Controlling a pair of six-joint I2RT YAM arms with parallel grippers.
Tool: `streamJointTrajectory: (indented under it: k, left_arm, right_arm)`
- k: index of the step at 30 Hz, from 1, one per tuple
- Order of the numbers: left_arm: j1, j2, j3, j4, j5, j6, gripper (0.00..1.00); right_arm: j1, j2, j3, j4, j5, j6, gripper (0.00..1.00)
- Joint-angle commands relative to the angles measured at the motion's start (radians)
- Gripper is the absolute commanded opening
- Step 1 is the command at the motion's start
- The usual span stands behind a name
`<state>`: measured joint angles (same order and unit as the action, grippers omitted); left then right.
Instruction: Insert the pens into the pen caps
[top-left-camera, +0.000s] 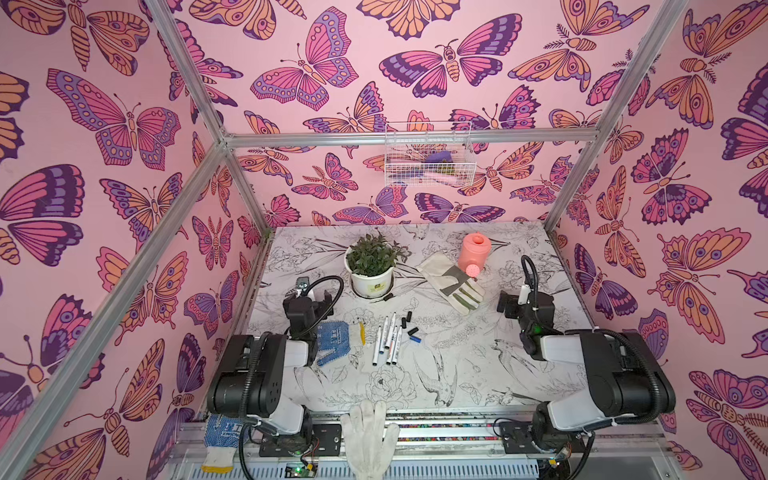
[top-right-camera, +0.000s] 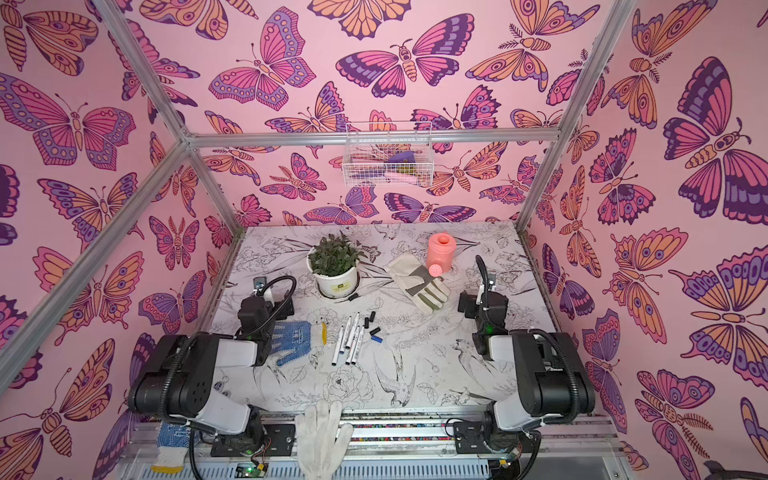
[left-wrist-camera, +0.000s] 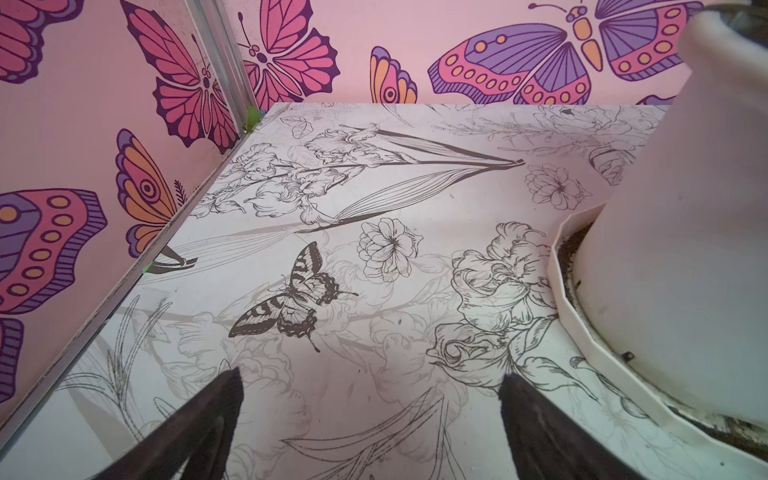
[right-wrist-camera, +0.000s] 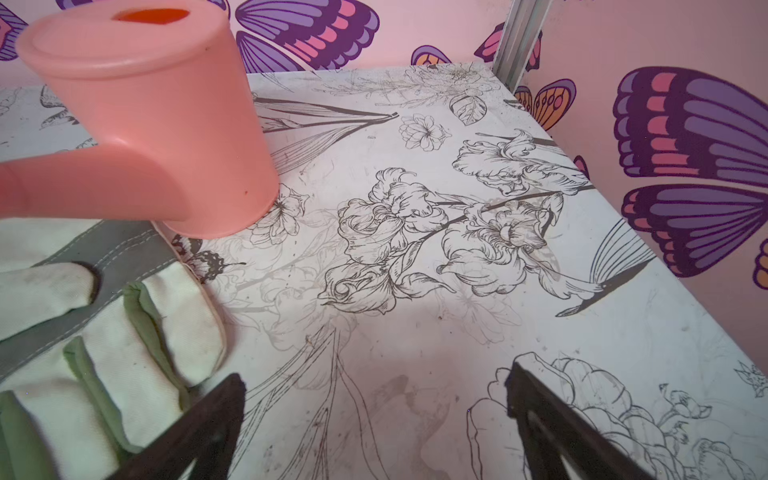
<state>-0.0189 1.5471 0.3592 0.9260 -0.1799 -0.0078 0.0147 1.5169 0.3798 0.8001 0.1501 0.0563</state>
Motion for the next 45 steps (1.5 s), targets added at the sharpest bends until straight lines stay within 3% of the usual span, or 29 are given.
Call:
streamJointTrajectory:
  k: [1,12,20,45]
  left_arm:
    - [0.000,0.008,-0.003,0.020,0.008,0.007,0.98]
    - [0.000,0.008,-0.003,0.019,0.007,0.008,0.98]
    - [-0.001,0.008,-0.003,0.020,0.007,0.007,0.98]
    - [0.002,0.004,0.002,0.011,0.020,0.009,0.98]
  right_arm:
    - [-0.021,-0.011,0.022,0.007,-0.062,0.014,0.99]
    - [-0.031,-0.009,0.019,0.014,-0.086,0.017,0.99]
    - [-0.056,-0.004,0.027,0.010,-0.189,0.011,0.99]
    - [-0.050,-0.008,0.027,0.006,-0.188,0.004,0.99]
